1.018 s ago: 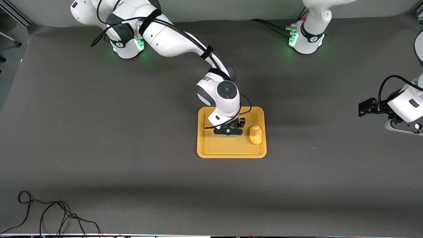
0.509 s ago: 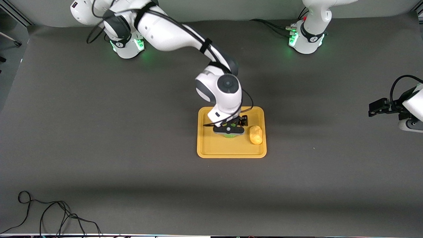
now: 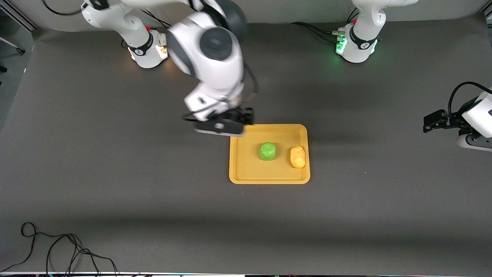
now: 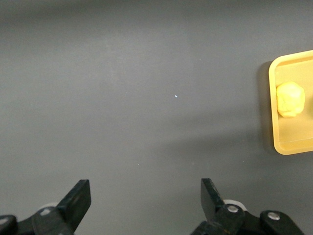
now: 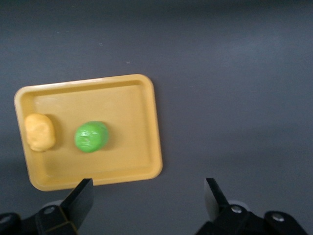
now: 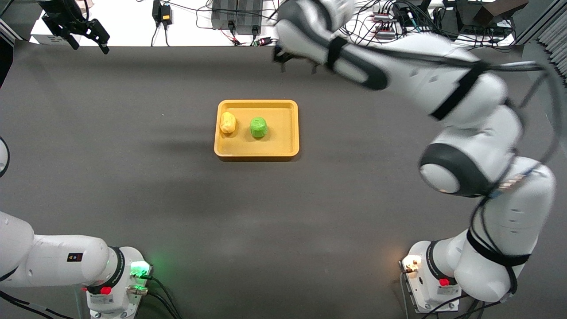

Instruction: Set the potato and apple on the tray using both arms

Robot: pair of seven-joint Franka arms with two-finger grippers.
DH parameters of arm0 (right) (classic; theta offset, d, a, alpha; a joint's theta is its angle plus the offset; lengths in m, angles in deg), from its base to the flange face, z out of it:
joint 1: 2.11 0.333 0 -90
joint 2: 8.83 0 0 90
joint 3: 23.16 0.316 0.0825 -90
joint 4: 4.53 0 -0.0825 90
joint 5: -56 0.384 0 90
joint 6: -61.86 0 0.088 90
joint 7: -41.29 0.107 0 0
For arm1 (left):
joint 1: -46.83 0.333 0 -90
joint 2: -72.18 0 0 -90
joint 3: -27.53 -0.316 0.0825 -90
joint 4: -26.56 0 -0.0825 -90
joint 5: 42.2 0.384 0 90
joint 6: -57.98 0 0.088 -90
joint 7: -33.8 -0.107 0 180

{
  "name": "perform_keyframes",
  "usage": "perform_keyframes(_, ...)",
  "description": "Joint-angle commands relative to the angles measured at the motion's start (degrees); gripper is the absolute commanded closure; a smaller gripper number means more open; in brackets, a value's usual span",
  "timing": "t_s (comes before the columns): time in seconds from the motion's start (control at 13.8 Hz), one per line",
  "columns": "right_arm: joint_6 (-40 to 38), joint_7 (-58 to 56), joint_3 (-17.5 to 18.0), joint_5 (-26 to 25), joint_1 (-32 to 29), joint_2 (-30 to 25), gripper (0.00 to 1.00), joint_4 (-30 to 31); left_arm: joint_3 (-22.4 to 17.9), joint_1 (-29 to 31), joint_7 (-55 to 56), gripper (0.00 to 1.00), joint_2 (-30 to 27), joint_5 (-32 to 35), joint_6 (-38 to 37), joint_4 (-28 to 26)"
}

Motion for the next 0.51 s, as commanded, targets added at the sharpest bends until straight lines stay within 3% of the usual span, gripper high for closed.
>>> perform_keyframes(0.0,1.79,-8.89,-0.72,-0.46,-4.19,-15.67,0.00,18.63,-1.08,-1.34,0.15,0.00,-0.72,-0.34,-1.77,0.23)
perform_keyframes(0.22,1.53,-21.27,-4.15,-0.02,-8.85,-22.63,0.00,24.71,-0.99,-1.34,0.68,0.00,-0.63,-0.34,-1.86,0.15)
perform_keyframes(0.44,1.35,-32.62,-3.81,0.06,-19.12,-27.12,0.00,28.59,-0.73,-1.51,0.42,0.00,-0.89,-0.08,-3.53,0.06)
